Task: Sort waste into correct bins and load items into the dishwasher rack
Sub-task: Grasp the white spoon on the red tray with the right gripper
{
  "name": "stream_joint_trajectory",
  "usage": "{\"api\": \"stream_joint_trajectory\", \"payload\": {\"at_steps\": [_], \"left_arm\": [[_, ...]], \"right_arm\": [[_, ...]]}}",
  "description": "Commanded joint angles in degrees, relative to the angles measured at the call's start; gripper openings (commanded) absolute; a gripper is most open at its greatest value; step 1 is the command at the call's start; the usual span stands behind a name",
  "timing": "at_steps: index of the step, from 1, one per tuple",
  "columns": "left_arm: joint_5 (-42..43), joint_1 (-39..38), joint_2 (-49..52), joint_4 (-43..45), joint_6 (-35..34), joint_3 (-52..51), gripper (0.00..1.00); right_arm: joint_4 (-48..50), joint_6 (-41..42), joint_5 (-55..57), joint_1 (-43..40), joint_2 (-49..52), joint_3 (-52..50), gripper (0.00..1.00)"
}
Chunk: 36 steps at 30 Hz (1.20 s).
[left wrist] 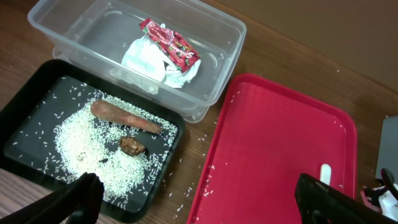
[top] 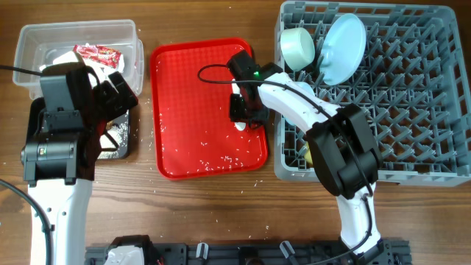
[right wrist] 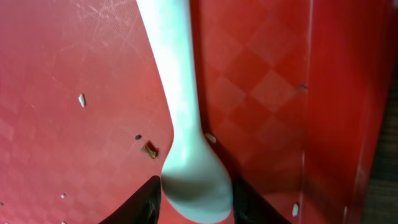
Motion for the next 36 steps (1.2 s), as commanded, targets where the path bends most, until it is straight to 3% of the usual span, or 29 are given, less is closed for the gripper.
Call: {"api": "stream_joint_trajectory", "payload": {"at_steps": [1,8,16,22,25,30,36], "left_arm": [[-0.1,-0.2,-0.1,0.1,1.1,0.7,1.00],[-0.1,-0.2,-0.1,0.1,1.1,0.7,1.00],[-0.1,-0.2,-0.1,0.1,1.1,0.7,1.00],[-0.1,-0.2,-0.1,0.1,1.1,0.7,1.00],[-0.1,-0.2,-0.1,0.1,1.1,0.7,1.00],[-0.1,-0.2,-0.1,0.1,1.1,0.7,1.00],[-0.1,-0.2,-0.1,0.1,1.1,0.7,1.00]], "right_arm": [[0.4,1.2,0.1,0.0,2.6,-2.3,0.28],[0.6,1.4,-0.3,0.0,2.6,-2.3,0.05],[-2.2,-5.2,-0.5,0.0,-1.1,1.3,0.04],[-5.8,-13.9,-1.2,0.0,-18.1,2.2,0.04],[-7.7,-14.5,-1.0,0.0,-25.3,2.2,0.04],[-16.3,-2.4,8.7,-2.2,-33.3,2.2,0.04],[-25.8,26.8,23.1,-5.2,-35.2,0.9,0.04]]}}
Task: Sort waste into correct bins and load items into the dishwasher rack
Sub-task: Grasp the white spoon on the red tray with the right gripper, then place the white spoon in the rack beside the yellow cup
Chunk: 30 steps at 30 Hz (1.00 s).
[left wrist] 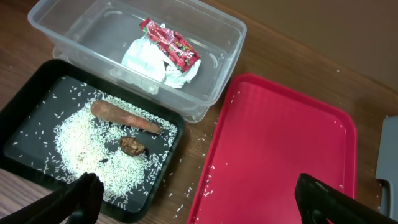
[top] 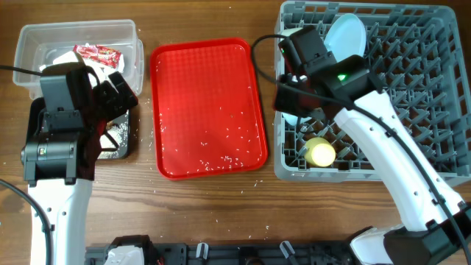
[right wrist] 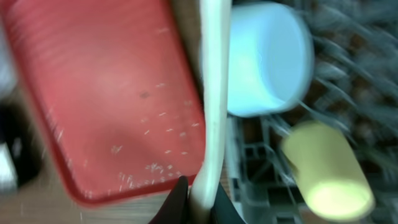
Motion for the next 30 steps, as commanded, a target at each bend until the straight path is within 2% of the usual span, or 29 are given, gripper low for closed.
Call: {"api": "stream_joint_trajectory", "payload": {"at_steps": [1,5,10,12,15,16,17,20,22,25,30], "left_arm": [[-0.1,-0.2,-0.1,0.1,1.1,0.7,1.00],[-0.1,-0.2,-0.1,0.1,1.1,0.7,1.00],[-0.1,-0.2,-0.1,0.1,1.1,0.7,1.00],[-0.1,-0.2,-0.1,0.1,1.1,0.7,1.00],[-0.1,-0.2,-0.1,0.1,1.1,0.7,1.00],[-0.1,-0.2,-0.1,0.1,1.1,0.7,1.00],[-0.1,-0.2,-0.1,0.1,1.1,0.7,1.00],[-0.1,-0.2,-0.1,0.1,1.1,0.7,1.00],[-0.1,-0.2,-0.1,0.1,1.1,0.7,1.00],[-0.1,-0.2,-0.1,0.1,1.1,0.7,1.00],[-0.1,-0.2,-0.1,0.1,1.1,0.7,1.00]], "right_arm": [[-3.1,22.3,10.9,-1.0,-1.3,-1.2,0.04],[-6.7,38.1,14.6,-1.2,-1.3,-3.7,0.04],[-7.1,50.1,16.4,-1.4,-1.3,-8.7,0.04],[-7.1,60.2,16.2,-1.4,-1.3,-12.3,0.04],[-7.3,72.1,16.0,-1.4,-1.3,-16.1,0.05],[-5.4,74.1,16.1,-1.4,-1.3,-17.8,0.11],[-3.5,73.5,16.3,-1.4,-1.3,-18.9,0.10],[7.6,63.9,18.0,-1.4,-1.3,-22.9,0.09],[11.5,63.3,17.9,-1.4,-1.3,-24.6,0.09],[12.7,62.4,17.9,-1.7,-1.3,-25.1,0.10],[12.7,61.5,17.9,-1.8,-1.3,-25.1,0.18]]}}
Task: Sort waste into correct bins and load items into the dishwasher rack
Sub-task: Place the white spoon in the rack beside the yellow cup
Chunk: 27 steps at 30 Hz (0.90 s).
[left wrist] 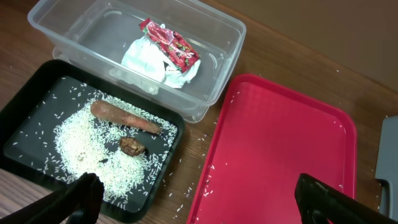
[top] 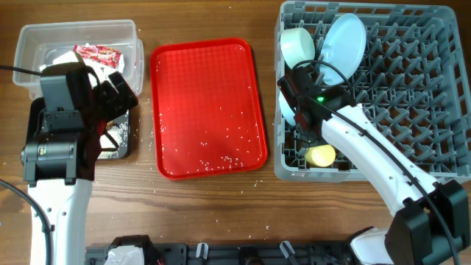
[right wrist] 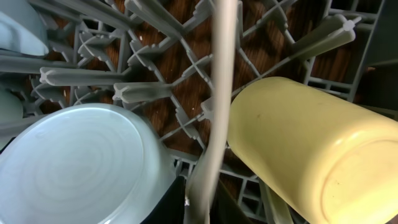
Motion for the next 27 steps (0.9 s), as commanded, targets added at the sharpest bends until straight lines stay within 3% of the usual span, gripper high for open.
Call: {"api": "stream_joint_trajectory", "payload": {"at_steps": [1,6,11,16,20,21,22,23,27], "left_arm": [[-0.1,-0.3,-0.1,0.1,1.1,0.7,1.00],[-0.1,-0.3,-0.1,0.1,1.1,0.7,1.00],[-0.1,-0.3,-0.1,0.1,1.1,0.7,1.00],[-0.1,-0.3,-0.1,0.1,1.1,0.7,1.00],[-0.1,-0.3,-0.1,0.1,1.1,0.7,1.00],[-0.1,-0.3,-0.1,0.1,1.1,0.7,1.00],[-0.1,-0.3,-0.1,0.1,1.1,0.7,1.00],[-0.1,-0.3,-0.1,0.1,1.1,0.7,1.00],[-0.1,-0.3,-0.1,0.1,1.1,0.7,1.00]], "right_arm": [[1.0,-3.1,1.7,-0.4,-1.0,-0.2,0.19],[4.6,-13.2,1.7,-0.4,-1.1,-0.1,0.27],[9.4,-42.6,2.8,-0.4,-2.1,4.0,0.32],[6.9,-63.8,1.2,0.9,-11.3,10.1,0.32],[2.6,-69.9,-0.4,1.0,-20.7,10.1,0.38],[0.5,-69.9,-0.4,1.0,-23.5,10.1,0.51],[-1.4,-69.9,-0.5,1.0,-26.0,10.1,0.94],[-3.5,-69.9,-0.4,1.0,-28.5,10.1,1.00],[-7.3,-69.8,-0.4,1.0,-36.2,10.1,1.00]]}}
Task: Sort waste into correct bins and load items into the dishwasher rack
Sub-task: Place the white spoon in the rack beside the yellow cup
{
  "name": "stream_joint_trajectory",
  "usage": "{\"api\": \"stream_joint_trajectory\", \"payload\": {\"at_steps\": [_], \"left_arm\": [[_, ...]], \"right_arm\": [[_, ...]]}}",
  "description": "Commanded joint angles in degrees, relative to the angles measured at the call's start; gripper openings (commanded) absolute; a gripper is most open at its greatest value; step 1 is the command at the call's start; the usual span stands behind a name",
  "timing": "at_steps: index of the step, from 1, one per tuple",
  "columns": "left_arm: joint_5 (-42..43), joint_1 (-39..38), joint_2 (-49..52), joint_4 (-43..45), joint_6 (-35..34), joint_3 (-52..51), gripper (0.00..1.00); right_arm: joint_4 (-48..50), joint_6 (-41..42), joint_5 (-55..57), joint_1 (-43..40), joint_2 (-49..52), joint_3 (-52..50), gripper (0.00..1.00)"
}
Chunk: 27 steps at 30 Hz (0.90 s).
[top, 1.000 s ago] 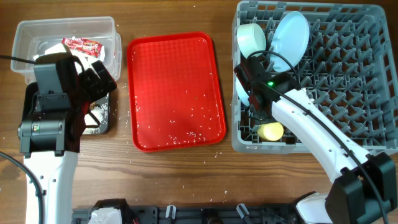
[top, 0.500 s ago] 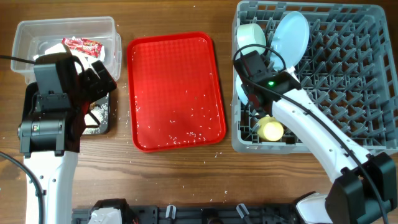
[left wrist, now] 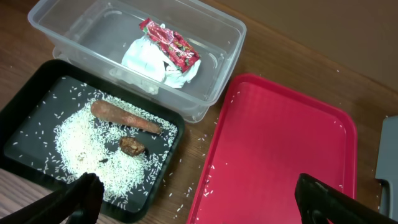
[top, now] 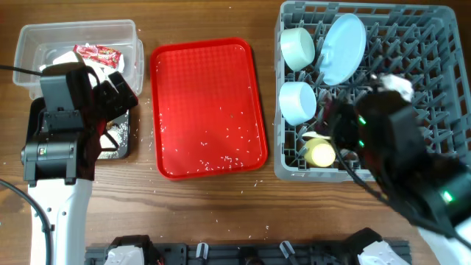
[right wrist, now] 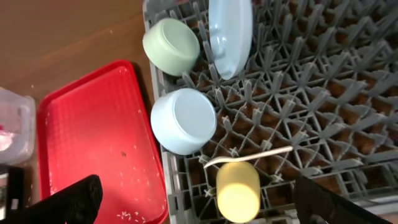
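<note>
The white spoon (right wrist: 247, 157) lies across the prongs of the grey dishwasher rack (right wrist: 323, 93), just above a yellow cup (right wrist: 237, 191) lying on its side. A white bowl (right wrist: 183, 120), a green bowl (right wrist: 171, 38) and a pale blue plate (right wrist: 230, 28) stand in the rack's left part. My right gripper (right wrist: 196, 190) hangs open high above the rack, holding nothing. My left gripper (left wrist: 199, 196) is open over the gap between the black tray (left wrist: 37, 112) and the red tray (left wrist: 280, 155).
The black tray holds scattered rice, a carrot (left wrist: 124, 117) and a brown scrap (left wrist: 132, 145). Behind it a clear bin (left wrist: 217, 37) holds a red wrapper (left wrist: 171, 40) and a white napkin (left wrist: 155, 65). Rice grains dot the red tray (top: 206, 107). The right arm (top: 397, 154) looms blurred over the rack.
My right gripper was shut on the spoon low in the rack beside the yellow cup. Now the spoon rests on the prongs and the gripper is open, far above. The left arm is unchanged.
First my right gripper was at the spoon on the red tray's right side. Then it held the spoon over the rack's left edge, the tray bare of it. Then it was down among the prongs, and now the spoon lies released in the rack.
</note>
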Motion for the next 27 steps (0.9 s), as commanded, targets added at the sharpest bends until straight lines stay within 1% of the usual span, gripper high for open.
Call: {"api": "stream_joint_trajectory", "payload": {"at_steps": [1,13,16,20,25,27], "left_arm": [[-0.1,-0.2,-0.1,0.1,1.1,0.7,1.00],[-0.1,-0.2,-0.1,0.1,1.1,0.7,1.00],[-0.1,-0.2,-0.1,0.1,1.1,0.7,1.00],[-0.1,-0.2,-0.1,0.1,1.1,0.7,1.00],[-0.1,-0.2,-0.1,0.1,1.1,0.7,1.00],[-0.1,-0.2,-0.1,0.1,1.1,0.7,1.00]], "right_arm": [[-0.3,-1.1,-0.3,0.2,-4.0,0.8,1.00],[-0.3,-1.3,0.6,0.2,-2.7,0.8,1.00],[1.0,-7.4,0.6,0.1,-3.3,0.6,1.00],[6.8,-16.2,-0.3,-0.4,-8.6,-2.4,1.00],[15.8,-27.8,-9.6,-9.2,-20.6,-12.1,1.00],[18.1,-29.1,-10.9,-11.5,-24.7,-15.9,1.00]]}}
